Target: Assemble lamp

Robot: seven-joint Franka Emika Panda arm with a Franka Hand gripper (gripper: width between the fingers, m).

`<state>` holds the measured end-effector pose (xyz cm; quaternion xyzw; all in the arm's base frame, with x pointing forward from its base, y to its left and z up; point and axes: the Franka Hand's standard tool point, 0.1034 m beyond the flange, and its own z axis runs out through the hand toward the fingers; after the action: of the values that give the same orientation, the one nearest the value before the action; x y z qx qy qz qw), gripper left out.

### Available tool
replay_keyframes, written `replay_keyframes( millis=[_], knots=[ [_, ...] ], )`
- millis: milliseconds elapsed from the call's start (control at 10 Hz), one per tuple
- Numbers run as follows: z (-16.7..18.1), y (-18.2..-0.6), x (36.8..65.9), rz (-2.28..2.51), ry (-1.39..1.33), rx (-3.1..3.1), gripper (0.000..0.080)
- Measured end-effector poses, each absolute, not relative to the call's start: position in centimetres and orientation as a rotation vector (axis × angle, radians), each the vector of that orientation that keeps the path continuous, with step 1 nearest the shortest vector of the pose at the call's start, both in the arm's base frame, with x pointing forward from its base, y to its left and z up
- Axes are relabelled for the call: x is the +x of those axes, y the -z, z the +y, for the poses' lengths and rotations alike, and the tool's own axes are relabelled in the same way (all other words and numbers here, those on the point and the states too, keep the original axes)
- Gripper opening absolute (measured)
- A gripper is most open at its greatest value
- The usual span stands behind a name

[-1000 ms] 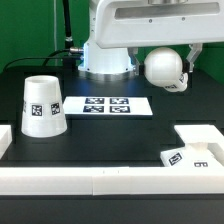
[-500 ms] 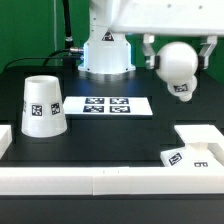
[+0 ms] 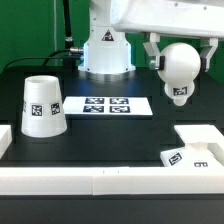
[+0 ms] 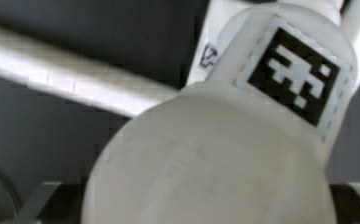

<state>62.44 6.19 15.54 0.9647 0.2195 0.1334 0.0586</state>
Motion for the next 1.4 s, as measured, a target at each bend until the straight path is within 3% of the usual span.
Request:
replay_keyframes(
  millis=[400, 700, 1100, 1400],
  knots=[
    [6.5, -15.5, 62.8, 0.670, -0.443, 2.919, 0.0576],
    [7.7, -16.9, 63.8, 0.812, -0.893, 2.767, 0.0576],
    [6.0, -15.7, 63.5, 0.818, -1.008, 2.707, 0.0576],
    [9.6, -15.1, 63.2, 0.930, -1.021, 2.649, 0.0576]
  ],
)
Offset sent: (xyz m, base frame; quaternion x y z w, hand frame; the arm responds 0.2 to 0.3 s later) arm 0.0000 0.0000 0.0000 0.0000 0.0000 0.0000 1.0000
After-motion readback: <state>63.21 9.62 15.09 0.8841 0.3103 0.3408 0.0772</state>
